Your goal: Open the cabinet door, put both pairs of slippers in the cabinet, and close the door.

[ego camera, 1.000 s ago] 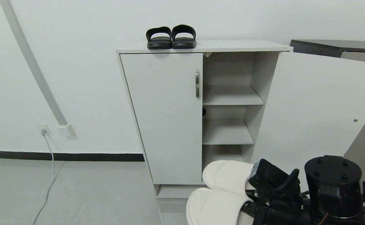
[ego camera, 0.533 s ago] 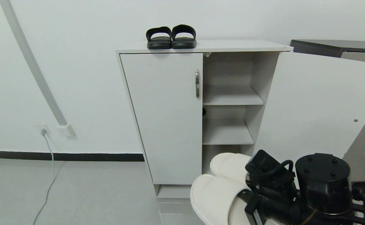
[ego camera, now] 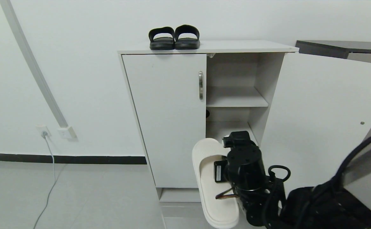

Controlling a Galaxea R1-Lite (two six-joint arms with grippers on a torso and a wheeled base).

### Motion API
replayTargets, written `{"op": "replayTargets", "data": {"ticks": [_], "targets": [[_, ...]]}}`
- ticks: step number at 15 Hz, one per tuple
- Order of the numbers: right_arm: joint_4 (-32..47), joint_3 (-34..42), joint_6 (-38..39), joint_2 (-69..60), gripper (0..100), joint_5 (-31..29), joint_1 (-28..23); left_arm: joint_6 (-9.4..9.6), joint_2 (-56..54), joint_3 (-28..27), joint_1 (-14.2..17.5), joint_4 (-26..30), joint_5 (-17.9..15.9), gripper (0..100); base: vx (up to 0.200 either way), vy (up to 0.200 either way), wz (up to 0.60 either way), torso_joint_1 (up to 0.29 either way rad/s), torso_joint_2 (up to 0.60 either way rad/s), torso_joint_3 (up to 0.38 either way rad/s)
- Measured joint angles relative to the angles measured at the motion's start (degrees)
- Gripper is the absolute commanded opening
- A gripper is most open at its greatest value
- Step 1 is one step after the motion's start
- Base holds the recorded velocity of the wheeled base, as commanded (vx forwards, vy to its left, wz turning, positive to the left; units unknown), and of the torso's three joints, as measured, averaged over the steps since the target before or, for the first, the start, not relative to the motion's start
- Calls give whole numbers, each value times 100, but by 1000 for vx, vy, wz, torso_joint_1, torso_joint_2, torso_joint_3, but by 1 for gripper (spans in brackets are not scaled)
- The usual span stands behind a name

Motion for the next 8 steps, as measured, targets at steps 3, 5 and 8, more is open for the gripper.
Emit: {"op": "replayTargets", "data": {"ticks": [3, 5, 8], "targets": [[-17, -630, 116, 601, 0, -651, -72, -2, 0, 0, 0, 0, -2, 0, 0, -67, 0, 2, -1, 1], [-11, -730, 116, 818, 0, -690, -146, 2, 0, 0, 0, 0, 0, 0, 0, -200, 0, 2, -2, -2], [-6, -774, 115, 1008, 0, -695, -260, 0, 2, 0, 2, -2, 0, 0, 0, -200, 0, 9, 5, -6]]}}
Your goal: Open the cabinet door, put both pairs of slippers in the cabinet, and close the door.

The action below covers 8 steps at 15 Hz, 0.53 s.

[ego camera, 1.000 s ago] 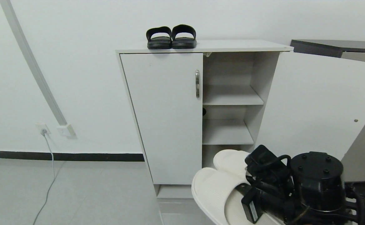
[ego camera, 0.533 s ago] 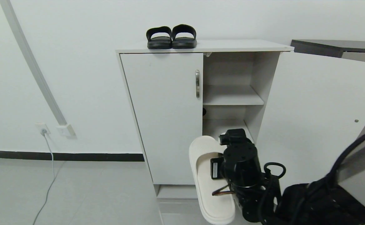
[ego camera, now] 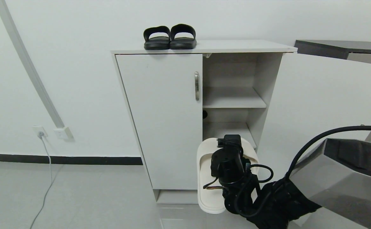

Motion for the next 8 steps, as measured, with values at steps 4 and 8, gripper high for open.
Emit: {"op": "replayTargets", "data": {"ticks": [4, 8], "targets": [[-11, -4, -5, 107, 0, -2, -18, -5, 0, 0, -9, 5, 0, 0, 0, -100, 0, 2, 1, 0], [-126, -11, -24, 300, 0, 151, 9, -6, 0, 0, -6, 5, 0, 0, 0, 0, 0, 0, 0, 0]]}}
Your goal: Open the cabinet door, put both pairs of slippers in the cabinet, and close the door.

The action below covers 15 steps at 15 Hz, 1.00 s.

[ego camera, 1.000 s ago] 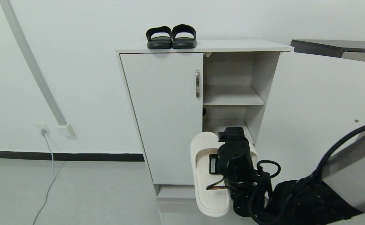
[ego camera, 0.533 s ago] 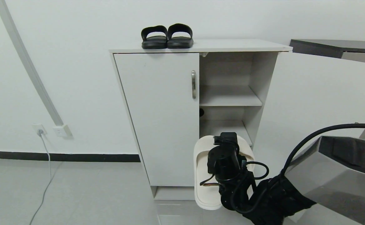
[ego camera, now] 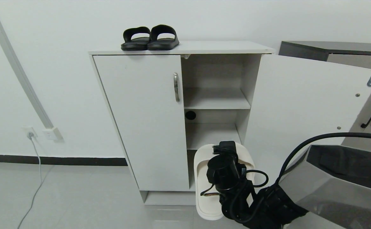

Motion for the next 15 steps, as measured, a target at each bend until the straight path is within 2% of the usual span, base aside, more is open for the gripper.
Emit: {"op": "replayTargets", "data": {"ticks": [6, 15], "targets": [[-607, -22, -352, 373, 0, 213, -111, 0, 0, 0, 6, -2, -2, 0, 0, 0, 0, 0, 0, 0], [-684, -28, -364, 621, 0, 268, -110, -24, 0, 0, 4, -5, 0, 0, 0, 0, 0, 0, 0, 0]]}}
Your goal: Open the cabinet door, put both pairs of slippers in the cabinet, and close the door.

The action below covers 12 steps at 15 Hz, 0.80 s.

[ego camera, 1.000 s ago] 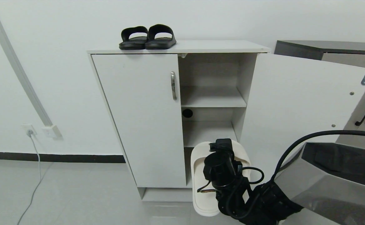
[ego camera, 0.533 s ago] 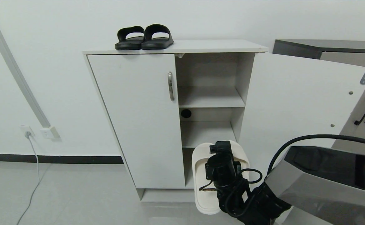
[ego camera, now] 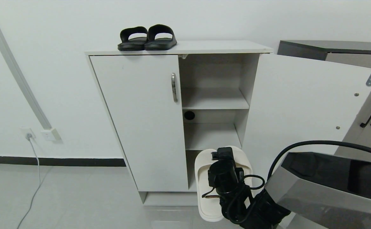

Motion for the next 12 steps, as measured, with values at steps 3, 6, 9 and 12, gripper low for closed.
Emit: {"op": "replayTargets", "data": {"ticks": [3, 6, 9, 12], "targets": [[-6, 0, 0, 22, 0, 18, 22, 0, 0, 0, 0, 2, -2, 0, 0, 0, 0, 4, 1, -121], [7, -20, 4, 44, 0, 130, 7, 0, 0, 0, 0, 2, -2, 0, 0, 0, 0, 4, 1, -180], [11, -218, -57, 122, 0, 148, -63, 0, 0, 0, 0, 0, 0, 0, 0, 0, 0, 2, -1, -193], [11, -546, -134, 340, 0, 158, -185, 0, 0, 0, 0, 0, -2, 0, 0, 0, 0, 1, 2, -196]]}}
